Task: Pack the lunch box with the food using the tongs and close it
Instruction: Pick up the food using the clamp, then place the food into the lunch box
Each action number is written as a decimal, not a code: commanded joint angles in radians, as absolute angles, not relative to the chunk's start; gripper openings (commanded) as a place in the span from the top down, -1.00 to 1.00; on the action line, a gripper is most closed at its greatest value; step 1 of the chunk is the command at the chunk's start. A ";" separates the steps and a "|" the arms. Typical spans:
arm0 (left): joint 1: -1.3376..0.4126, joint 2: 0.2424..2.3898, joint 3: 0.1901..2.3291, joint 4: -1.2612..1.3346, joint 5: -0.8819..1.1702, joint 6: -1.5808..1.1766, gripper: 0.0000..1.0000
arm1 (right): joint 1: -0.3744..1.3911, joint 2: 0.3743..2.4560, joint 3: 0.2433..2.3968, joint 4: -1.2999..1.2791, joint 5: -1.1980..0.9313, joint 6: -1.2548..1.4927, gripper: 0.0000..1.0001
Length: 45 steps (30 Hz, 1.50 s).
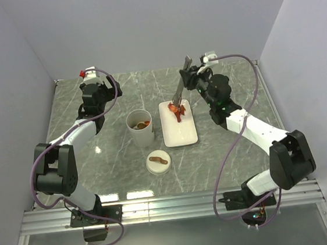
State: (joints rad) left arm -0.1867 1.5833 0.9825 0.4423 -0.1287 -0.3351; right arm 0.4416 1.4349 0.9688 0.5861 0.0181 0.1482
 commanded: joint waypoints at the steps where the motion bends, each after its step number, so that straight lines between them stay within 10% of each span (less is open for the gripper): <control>1: -0.186 1.569 1.012 0.471 -0.132 -0.334 -0.99 | 0.457 1.370 1.057 0.604 -0.021 0.120 0.67; 30: -0.186 1.574 1.011 0.469 -0.133 -0.334 -0.99 | 0.747 1.437 1.273 0.561 -0.242 0.035 0.64; 45: -0.186 1.574 1.015 0.465 -0.137 -0.336 -0.99 | 0.762 1.482 1.330 0.508 -0.278 0.015 0.18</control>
